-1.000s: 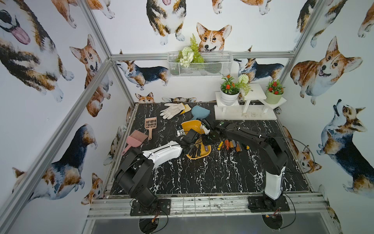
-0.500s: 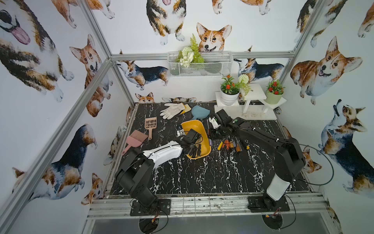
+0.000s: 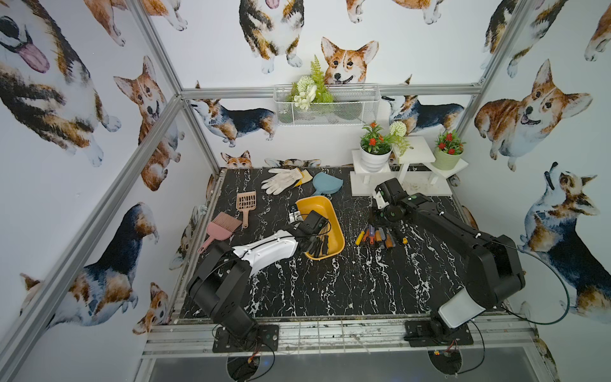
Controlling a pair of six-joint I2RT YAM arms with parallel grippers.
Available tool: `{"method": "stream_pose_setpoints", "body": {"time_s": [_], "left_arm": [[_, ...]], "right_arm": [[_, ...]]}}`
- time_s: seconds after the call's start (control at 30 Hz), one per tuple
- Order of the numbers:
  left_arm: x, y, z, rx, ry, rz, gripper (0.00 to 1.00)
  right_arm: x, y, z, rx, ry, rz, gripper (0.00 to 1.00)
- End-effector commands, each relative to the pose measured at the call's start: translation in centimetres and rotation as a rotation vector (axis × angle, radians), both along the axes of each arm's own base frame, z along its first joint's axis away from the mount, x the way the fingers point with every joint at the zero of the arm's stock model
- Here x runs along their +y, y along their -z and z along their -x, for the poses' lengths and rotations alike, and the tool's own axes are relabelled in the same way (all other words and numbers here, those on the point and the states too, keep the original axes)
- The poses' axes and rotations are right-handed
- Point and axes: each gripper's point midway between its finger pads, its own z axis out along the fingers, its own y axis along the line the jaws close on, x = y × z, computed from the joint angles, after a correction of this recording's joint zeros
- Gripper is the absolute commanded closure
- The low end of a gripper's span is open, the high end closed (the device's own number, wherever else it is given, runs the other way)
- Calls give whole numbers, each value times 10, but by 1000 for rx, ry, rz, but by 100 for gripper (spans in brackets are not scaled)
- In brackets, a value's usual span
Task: Take out the screwdriver from the storage box
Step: Place the screwdriver at the center of the board.
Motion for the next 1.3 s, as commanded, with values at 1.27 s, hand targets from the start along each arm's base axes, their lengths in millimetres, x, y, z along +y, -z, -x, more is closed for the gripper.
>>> {"method": "stream_pose_setpoints", "body": {"time_s": [1.27], "left_arm": [[-1, -20, -1, -34, -6, -5, 100]], "right_arm": [[-87, 83, -4, 206, -65, 490, 90]]}}
